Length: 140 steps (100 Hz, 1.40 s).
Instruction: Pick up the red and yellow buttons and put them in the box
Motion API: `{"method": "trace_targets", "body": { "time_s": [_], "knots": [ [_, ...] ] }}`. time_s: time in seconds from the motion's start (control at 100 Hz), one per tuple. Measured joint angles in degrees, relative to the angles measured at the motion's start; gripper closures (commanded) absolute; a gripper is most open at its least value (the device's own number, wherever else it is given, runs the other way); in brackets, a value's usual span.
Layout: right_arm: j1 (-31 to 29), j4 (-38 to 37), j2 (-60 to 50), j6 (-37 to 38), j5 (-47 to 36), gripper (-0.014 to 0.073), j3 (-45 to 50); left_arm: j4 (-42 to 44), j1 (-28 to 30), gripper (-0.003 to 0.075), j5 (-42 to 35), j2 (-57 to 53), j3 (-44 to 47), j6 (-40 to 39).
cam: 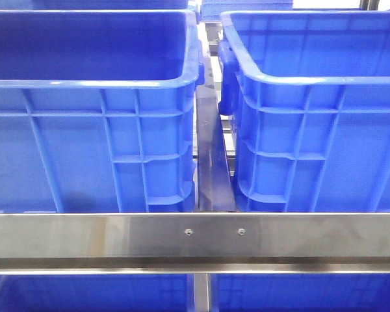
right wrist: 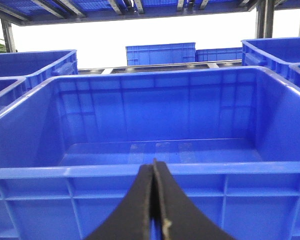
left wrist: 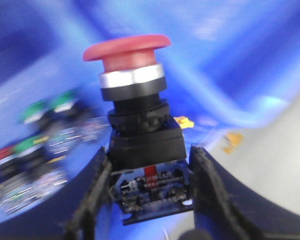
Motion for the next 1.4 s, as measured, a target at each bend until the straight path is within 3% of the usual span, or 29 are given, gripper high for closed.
{"method": "trace_targets", "body": {
  "time_s": [0.25, 0.61, 0.84, 1.18, 1.4],
  "knots": [
    [0.0, 0.0, 0.0, 0.0, 0.0, 0.0662, 0.0, 0.2, -9.9, 0.0739, 0.8, -0.1, 0.0, 0.6],
    [0.0, 0.0, 0.0, 0.0, -0.9, 0.0662, -2.7, 0.7, -11.2, 0.0739, 1.0, -0.1, 0.0, 0.6],
    [0.0, 1.0, 2.5, 0.0, 12.8, 0.0662, -18.5, 0.7, -11.2, 0.0739, 1.0, -0.1, 0.0, 0.6],
    [0.0, 6.9, 22.8, 0.1, 40.5, 0.0662, -42.2, 0.7, -11.2, 0.0739, 1.1, -0.1, 0.0, 0.6],
    [0.0, 14.0, 31.6, 0.3, 45.0, 0.0657, -45.5, 0.7, -11.2, 0.0739, 1.2, -0.1, 0.0, 0.6]
  ]
}}
